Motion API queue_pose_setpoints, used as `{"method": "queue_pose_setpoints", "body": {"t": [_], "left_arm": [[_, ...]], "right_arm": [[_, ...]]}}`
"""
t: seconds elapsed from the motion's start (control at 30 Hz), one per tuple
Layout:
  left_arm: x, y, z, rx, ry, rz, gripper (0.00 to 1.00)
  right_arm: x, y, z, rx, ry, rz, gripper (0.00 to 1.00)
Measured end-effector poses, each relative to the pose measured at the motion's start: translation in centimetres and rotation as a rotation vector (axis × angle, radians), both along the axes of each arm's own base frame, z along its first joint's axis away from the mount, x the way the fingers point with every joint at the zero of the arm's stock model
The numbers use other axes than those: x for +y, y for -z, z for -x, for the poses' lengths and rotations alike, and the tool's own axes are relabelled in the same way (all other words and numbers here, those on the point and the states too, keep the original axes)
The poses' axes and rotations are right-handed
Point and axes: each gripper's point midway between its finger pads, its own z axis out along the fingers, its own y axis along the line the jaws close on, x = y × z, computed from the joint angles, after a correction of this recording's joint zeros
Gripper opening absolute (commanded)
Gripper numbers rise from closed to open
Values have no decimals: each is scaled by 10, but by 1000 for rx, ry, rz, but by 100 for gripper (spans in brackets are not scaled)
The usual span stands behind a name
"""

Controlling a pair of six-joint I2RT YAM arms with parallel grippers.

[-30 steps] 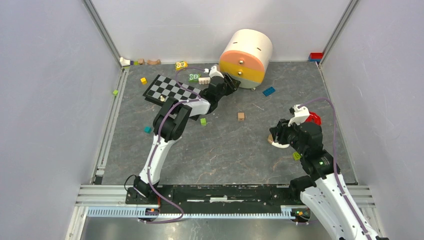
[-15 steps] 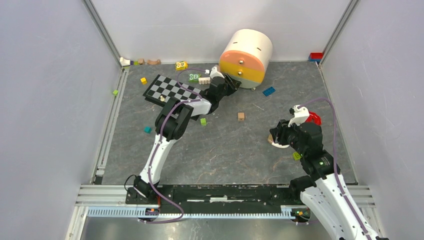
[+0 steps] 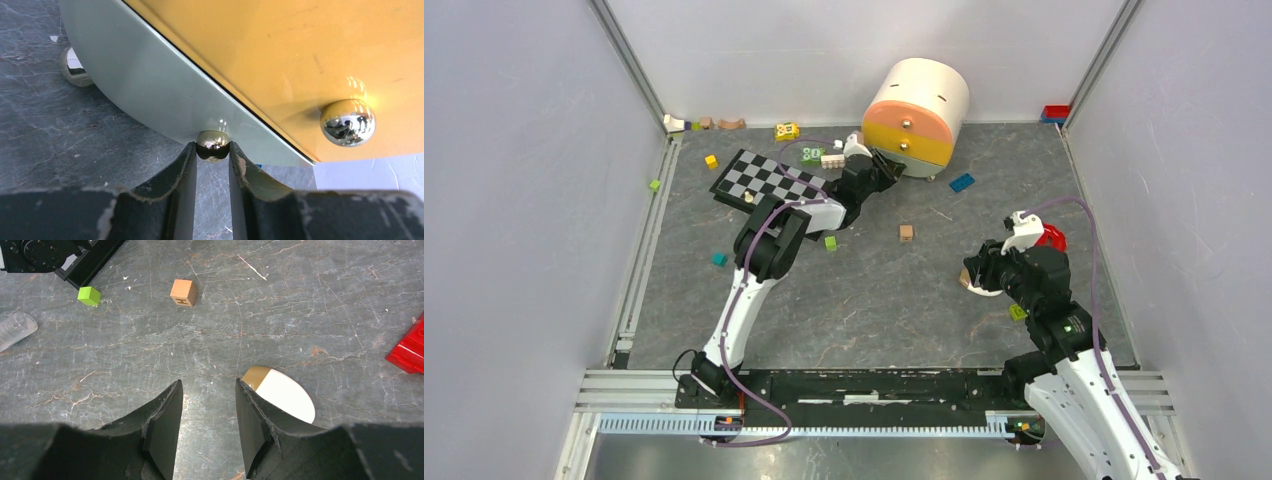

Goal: Organize the makeup
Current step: Open the drawer in the storage box.

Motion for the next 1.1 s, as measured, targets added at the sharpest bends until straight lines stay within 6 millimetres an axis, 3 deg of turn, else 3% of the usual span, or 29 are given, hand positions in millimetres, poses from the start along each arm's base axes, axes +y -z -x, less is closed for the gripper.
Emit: {"method": "queue_pose_setpoints", "body": {"t": [0.23, 0.57, 0.9, 1.1], "left_arm": [[9, 1, 14, -6, 6, 5, 21], [27, 2, 51, 12, 30, -2, 21], [32, 5, 84, 17, 71, -19, 21], [36, 9, 95, 10, 77, -18, 26]], "right_arm": [[0, -1, 0, -6, 2, -2, 50], [0, 0, 1, -2, 1, -6, 50], [0, 5, 4, 1, 6, -19, 50], [0, 4, 5, 0, 9, -28, 50]]}}
